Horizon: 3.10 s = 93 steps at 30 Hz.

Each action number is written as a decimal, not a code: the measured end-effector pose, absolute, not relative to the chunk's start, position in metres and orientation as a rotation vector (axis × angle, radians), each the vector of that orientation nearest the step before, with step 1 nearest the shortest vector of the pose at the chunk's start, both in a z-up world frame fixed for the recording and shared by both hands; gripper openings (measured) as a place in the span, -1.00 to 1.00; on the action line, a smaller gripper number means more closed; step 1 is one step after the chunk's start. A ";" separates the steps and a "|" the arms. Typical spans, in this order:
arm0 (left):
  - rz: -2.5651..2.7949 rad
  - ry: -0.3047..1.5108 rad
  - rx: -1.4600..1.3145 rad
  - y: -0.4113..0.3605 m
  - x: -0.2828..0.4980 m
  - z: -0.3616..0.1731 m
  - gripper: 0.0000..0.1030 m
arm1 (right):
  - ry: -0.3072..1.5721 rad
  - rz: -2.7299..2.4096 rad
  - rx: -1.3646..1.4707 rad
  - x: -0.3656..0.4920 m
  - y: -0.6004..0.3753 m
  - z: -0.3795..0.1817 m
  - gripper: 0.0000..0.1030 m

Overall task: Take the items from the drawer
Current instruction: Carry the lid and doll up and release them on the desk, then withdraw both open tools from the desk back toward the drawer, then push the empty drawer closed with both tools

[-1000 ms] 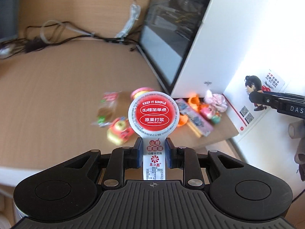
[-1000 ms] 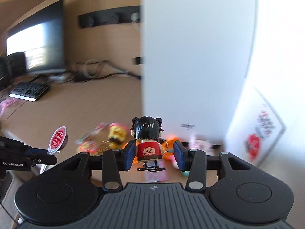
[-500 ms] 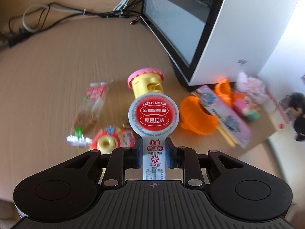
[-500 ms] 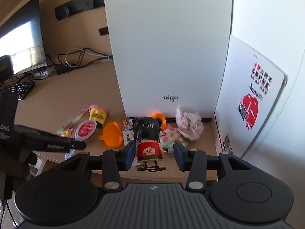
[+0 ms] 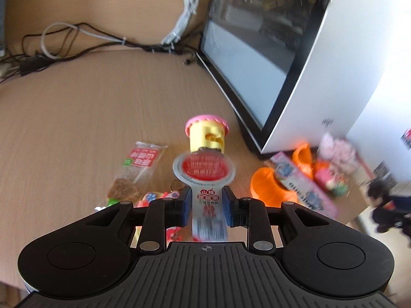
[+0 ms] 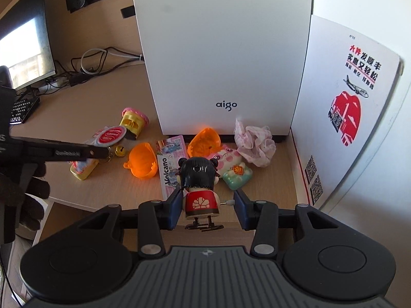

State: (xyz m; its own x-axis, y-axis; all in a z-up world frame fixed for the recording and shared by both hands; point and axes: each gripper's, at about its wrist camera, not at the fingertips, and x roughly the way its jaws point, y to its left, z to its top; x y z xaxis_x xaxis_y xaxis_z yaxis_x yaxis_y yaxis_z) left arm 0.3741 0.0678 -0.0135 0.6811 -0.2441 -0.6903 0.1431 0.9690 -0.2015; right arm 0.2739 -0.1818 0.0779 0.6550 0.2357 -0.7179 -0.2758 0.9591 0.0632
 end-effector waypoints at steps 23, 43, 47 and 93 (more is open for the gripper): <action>-0.077 0.799 -0.344 0.128 0.283 -0.013 -0.44 | 0.894 0.629 -0.136 0.334 -0.037 0.058 -0.17; 0.012 0.821 -0.379 0.164 0.278 -0.024 -0.44 | 0.730 0.524 -0.364 0.356 -0.007 0.038 -0.04; 0.042 0.768 -0.368 0.174 0.250 -0.006 -0.44 | 0.690 0.499 -0.279 0.341 -0.014 0.059 -0.02; 0.012 0.665 -0.081 -0.039 -0.038 -0.120 -0.44 | 0.690 0.213 -0.071 -0.071 -0.196 -0.073 0.50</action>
